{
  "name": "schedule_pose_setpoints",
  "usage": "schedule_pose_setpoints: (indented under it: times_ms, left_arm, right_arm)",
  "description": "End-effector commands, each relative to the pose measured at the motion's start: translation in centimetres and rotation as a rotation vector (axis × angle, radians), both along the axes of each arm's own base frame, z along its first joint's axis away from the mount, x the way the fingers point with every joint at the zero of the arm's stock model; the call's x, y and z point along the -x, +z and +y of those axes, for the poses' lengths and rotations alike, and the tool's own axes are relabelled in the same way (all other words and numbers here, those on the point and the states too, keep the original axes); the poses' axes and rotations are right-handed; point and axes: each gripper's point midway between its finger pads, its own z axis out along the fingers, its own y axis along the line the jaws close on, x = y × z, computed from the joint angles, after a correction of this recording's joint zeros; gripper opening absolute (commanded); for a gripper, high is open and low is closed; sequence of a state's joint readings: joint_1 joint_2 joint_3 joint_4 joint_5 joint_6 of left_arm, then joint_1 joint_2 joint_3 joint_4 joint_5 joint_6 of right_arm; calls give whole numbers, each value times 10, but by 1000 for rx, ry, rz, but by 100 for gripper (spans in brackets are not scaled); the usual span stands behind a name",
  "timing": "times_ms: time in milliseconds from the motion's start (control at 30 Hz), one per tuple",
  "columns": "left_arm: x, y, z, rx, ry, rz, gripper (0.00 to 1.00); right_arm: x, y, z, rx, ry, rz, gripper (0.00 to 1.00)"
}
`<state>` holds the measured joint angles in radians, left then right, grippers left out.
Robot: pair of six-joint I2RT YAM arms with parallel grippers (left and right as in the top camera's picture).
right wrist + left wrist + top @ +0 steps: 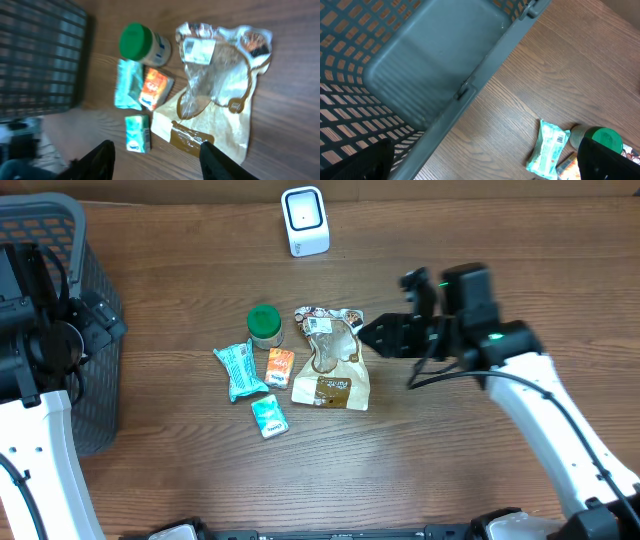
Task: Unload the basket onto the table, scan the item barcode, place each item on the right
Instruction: 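Move the right gripper over the clear mushroom bag and grasp it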
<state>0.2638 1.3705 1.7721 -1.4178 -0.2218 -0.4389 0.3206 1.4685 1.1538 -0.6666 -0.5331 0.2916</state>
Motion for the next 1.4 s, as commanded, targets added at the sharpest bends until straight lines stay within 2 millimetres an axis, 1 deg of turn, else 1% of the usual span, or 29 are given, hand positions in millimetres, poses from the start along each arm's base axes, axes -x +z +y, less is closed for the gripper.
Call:
schedule_pose_setpoints:
  times_ms: [0, 33, 67, 200, 300, 367, 433, 500, 567, 667, 767, 900, 1033, 1167, 1233, 1267, 1300, 1367]
  left_arm:
    - [0, 5, 5, -17, 17, -11, 100]
    - [0, 5, 5, -17, 17, -11, 100]
    - [0, 5, 5, -17, 17, -10, 100]
    - [0, 5, 4, -17, 17, -10, 100]
    - [0, 5, 5, -17, 17, -11, 100]
    - [0, 5, 5, -17, 17, -11, 100]
    - [0, 5, 5, -17, 17, -11, 100]
    - [0, 5, 4, -16, 17, -11, 99]
    - [0, 5, 4, -17, 17, -11, 99]
    - [0, 5, 5, -16, 17, -11, 100]
    - [0, 5, 5, -17, 17, -11, 99]
    - [0, 5, 4, -17, 17, -11, 100]
    - [0, 5, 4, -17, 17, -10, 100]
    - [0, 5, 4, -16, 17, -11, 99]
    - [0, 5, 4, -16, 17, -11, 100]
    - [0, 5, 4, -16, 17, -11, 100]
    - [0, 5, 4, -17, 16, -11, 100]
    - [0, 5, 4, -16, 17, -11, 99]
  right_arm:
    - [-17, -15, -2, 150, -198, -2, 53]
    - [-19, -20, 1, 172, -226, -3, 53]
    - [-21, -25, 9, 188, -240, -1, 51]
    - [-28, -36, 27, 226, -221, 41, 49]
    - [-37, -52, 32, 326, -222, 94, 47]
    - [-39, -65, 39, 386, -211, 124, 40]
    - [-39, -77, 46, 422, -197, 135, 34]
    - [-38, -90, 47, 470, -233, 143, 28]
    - [-36, -102, 46, 514, -266, 150, 26]
    - [-32, -117, 54, 530, -257, 165, 24]
    - [-30, -133, 61, 547, -250, 182, 20]
    - [-26, -157, 65, 565, -263, 225, 16]
    - [-23, -176, 62, 581, -292, 272, 16]
    - [-24, -177, 63, 571, -289, 279, 17]
    - [-23, -177, 64, 566, -286, 284, 22]
    - [-22, -178, 64, 565, -284, 287, 27]
    - [-22, -178, 64, 565, -283, 289, 36]
    - [-20, -178, 65, 560, -277, 297, 49]
